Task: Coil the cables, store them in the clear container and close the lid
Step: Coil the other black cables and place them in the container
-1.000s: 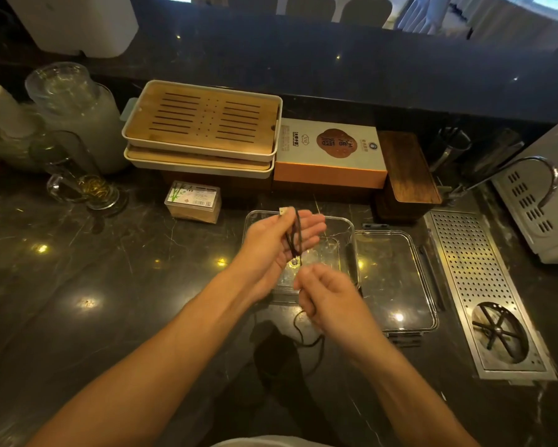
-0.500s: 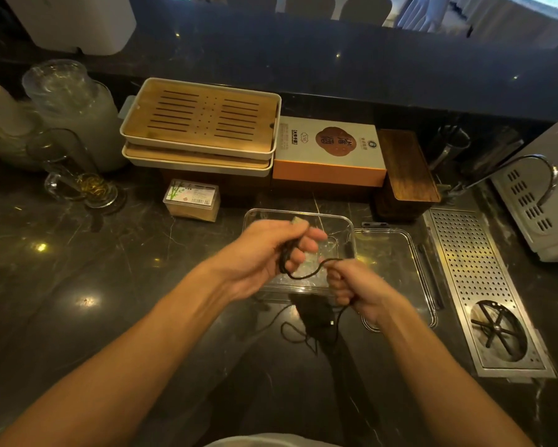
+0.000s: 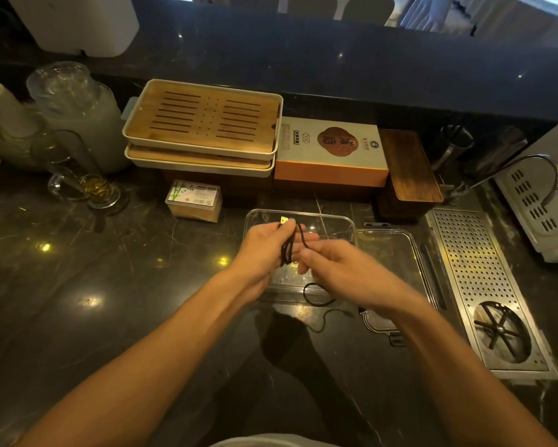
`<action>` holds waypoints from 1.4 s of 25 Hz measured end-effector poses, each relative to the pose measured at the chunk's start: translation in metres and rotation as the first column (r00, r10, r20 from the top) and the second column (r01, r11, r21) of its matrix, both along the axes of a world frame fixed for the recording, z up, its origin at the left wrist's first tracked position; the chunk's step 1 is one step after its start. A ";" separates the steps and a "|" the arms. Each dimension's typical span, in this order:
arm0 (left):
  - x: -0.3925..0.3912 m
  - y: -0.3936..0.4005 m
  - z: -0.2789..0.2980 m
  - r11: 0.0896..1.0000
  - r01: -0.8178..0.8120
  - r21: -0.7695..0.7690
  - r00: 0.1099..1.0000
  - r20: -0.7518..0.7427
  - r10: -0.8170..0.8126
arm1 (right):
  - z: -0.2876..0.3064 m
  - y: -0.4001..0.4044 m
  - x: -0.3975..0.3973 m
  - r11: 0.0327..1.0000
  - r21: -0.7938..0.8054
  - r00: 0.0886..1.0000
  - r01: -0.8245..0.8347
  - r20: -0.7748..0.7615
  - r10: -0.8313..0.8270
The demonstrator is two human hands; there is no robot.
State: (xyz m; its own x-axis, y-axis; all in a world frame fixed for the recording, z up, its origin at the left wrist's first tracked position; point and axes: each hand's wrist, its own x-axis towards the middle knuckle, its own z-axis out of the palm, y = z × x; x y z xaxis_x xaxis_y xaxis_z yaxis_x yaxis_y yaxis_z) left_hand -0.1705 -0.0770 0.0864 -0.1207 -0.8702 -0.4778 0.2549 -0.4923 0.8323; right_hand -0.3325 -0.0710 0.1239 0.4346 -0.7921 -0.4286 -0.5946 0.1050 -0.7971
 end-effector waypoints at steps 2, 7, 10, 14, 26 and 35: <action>-0.002 -0.004 0.006 0.998 -0.058 -0.028 0.993 -0.104 0.055 | -0.012 0.015 0.001 0.999 0.037 0.997 0.009 0.081 -0.012; -0.003 -0.009 0.019 0.996 -0.091 -0.027 0.962 -0.260 0.081 | -0.052 0.026 -0.017 0.980 0.183 0.977 -0.073 0.211 0.033; -0.002 -0.010 0.025 0.994 -0.111 -0.011 0.936 -0.337 0.101 | -0.077 0.031 -0.020 0.973 0.230 0.994 -0.023 0.110 -0.002; 0.014 -0.019 0.029 0.976 -0.211 -0.049 0.909 -0.377 0.177 | -0.088 0.038 -0.022 0.958 0.212 0.956 0.195 0.179 -0.234; 0.059 -0.033 0.001 0.861 -0.506 0.040 0.819 -0.288 0.495 | -0.096 0.026 -0.037 0.899 0.289 0.852 0.329 0.319 -0.415; 0.055 -0.029 0.003 0.898 -0.439 0.021 0.873 -0.228 0.432 | -0.115 0.015 -0.049 0.930 0.159 0.932 0.331 0.100 -0.349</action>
State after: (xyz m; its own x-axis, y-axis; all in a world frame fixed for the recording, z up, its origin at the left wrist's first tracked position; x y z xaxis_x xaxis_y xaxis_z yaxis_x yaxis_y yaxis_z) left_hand -0.1155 -0.1056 0.0898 0.1742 -0.8727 -0.4561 0.6170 -0.2643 0.7413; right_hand -0.3815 -0.0561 0.0087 0.2063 -0.8389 -0.5037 -0.4008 0.3972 -0.8256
